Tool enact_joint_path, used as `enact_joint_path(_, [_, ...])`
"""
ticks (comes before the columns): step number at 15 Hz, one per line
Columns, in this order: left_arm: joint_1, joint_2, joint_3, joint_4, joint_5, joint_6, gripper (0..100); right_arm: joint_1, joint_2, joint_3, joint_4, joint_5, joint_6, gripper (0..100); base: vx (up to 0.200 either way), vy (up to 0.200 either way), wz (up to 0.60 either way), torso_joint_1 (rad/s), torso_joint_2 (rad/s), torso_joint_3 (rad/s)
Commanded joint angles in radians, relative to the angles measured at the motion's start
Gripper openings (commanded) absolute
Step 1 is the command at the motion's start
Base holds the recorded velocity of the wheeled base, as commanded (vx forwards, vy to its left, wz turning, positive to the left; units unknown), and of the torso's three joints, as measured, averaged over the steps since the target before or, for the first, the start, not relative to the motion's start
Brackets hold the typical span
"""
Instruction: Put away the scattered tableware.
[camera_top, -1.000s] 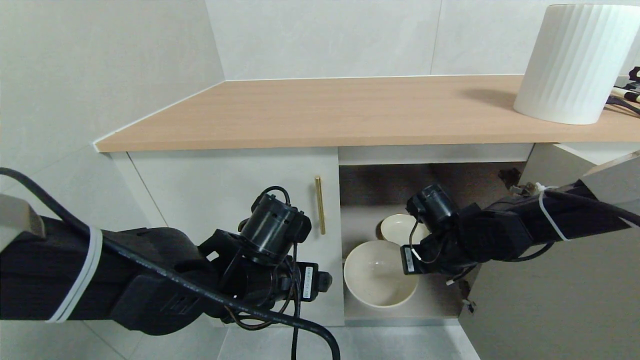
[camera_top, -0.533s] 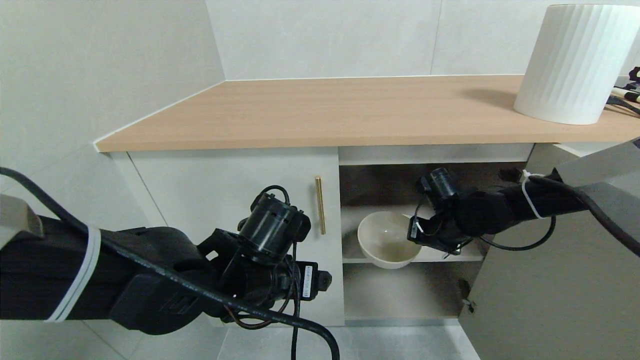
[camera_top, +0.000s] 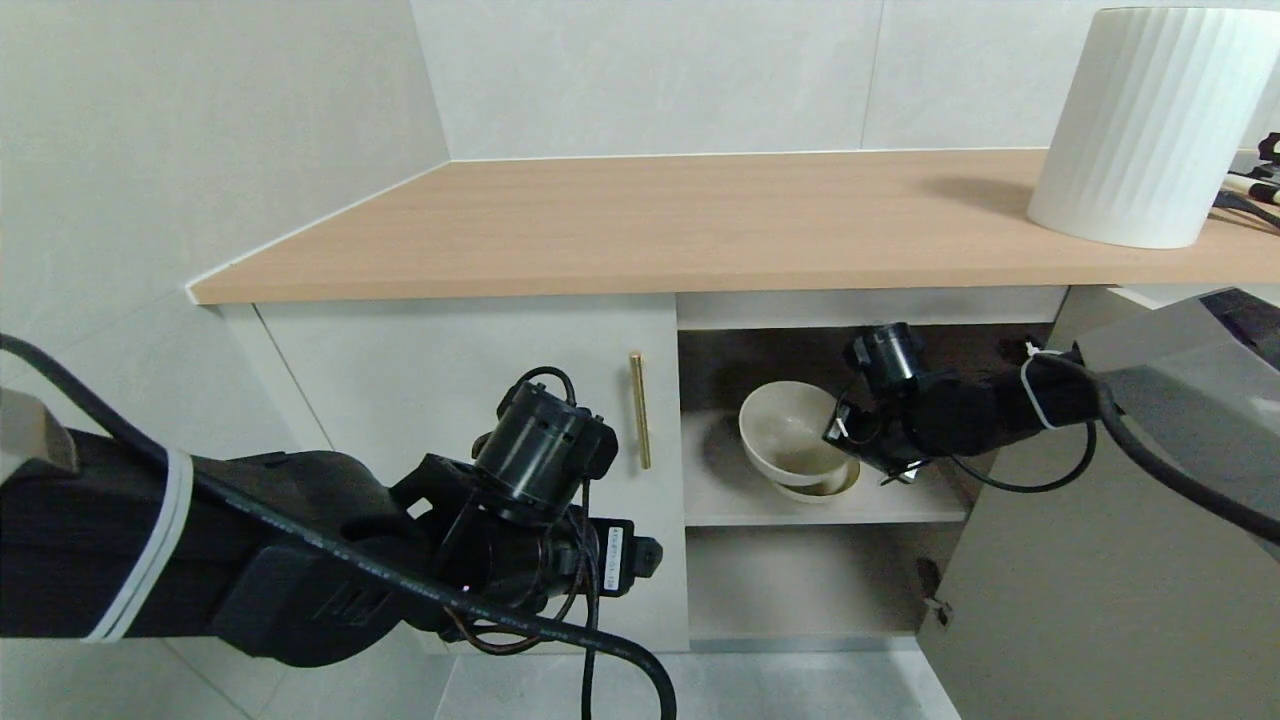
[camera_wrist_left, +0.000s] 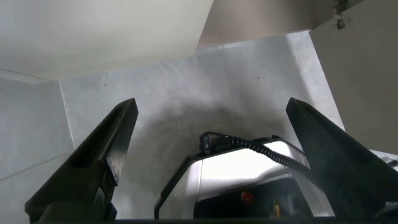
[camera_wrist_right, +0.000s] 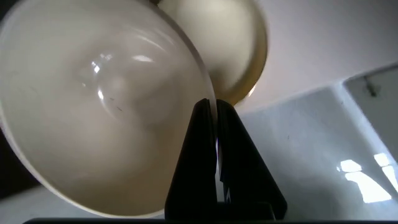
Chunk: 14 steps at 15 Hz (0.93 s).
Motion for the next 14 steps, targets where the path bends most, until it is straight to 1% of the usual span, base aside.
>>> enact_joint_path(1, [0.000,0.000,0.000,0.000,0.001,0.000,100,-0.019,0.039,-0.021,-0.009,-0.004,0.000,0,0.000,0.000,0.00,0.000,0.00,0.000])
enact_joint_path(3, [0.001,0.000,0.000,0.000,0.001,0.000,100,-0.034,0.071,-0.044,-0.011,-0.029,0.002,0,0.000,0.000,0.00,0.000,0.00,0.000])
enact_joint_path(7, [0.001,0.000,0.000,0.000,0.001,0.000,100,-0.056,0.103,-0.071,-0.011,-0.044,0.003,0,0.000,0.000,0.00,0.000,0.00,0.000])
enact_joint_path(14, [0.001,0.000,0.000,-0.002,0.001,0.000,100,-0.061,0.125,-0.085,-0.009,-0.058,0.000,0,0.000,0.000,0.00,0.000,0.00,0.000])
